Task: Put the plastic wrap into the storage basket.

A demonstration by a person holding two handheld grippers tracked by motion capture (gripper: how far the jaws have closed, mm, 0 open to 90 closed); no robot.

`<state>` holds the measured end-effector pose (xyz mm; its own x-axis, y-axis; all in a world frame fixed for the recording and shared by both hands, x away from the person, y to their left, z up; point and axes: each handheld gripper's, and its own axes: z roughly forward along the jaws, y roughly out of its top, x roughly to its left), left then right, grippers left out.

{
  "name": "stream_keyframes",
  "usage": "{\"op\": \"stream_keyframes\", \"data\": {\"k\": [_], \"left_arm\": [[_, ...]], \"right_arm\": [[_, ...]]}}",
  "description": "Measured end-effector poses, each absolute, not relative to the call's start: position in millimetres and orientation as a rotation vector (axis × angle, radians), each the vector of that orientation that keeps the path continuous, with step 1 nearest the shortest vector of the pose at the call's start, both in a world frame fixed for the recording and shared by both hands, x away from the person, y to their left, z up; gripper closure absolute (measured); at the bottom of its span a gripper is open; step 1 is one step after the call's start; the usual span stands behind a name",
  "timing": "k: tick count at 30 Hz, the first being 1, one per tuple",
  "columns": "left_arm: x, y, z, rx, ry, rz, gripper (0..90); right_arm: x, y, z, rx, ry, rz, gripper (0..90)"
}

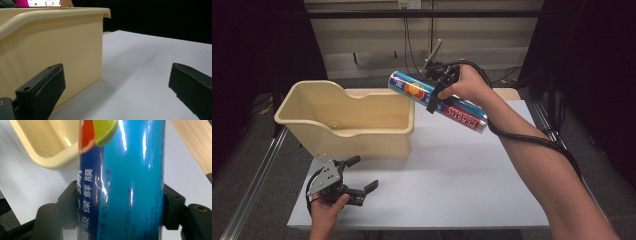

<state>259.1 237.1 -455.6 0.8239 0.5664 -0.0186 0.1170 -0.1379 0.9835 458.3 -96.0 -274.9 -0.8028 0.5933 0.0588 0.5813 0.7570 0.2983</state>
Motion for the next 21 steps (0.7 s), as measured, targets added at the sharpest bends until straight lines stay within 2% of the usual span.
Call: {"op": "stream_keyframes", "data": {"k": [21], "left_arm": [[257.9, 239.0, -455.6, 1.686, 0.541, 0.422, 0.5]], "right_arm": [[466.9, -57.8, -281.2, 0.766, 2.996, 0.481, 31.8]]}}
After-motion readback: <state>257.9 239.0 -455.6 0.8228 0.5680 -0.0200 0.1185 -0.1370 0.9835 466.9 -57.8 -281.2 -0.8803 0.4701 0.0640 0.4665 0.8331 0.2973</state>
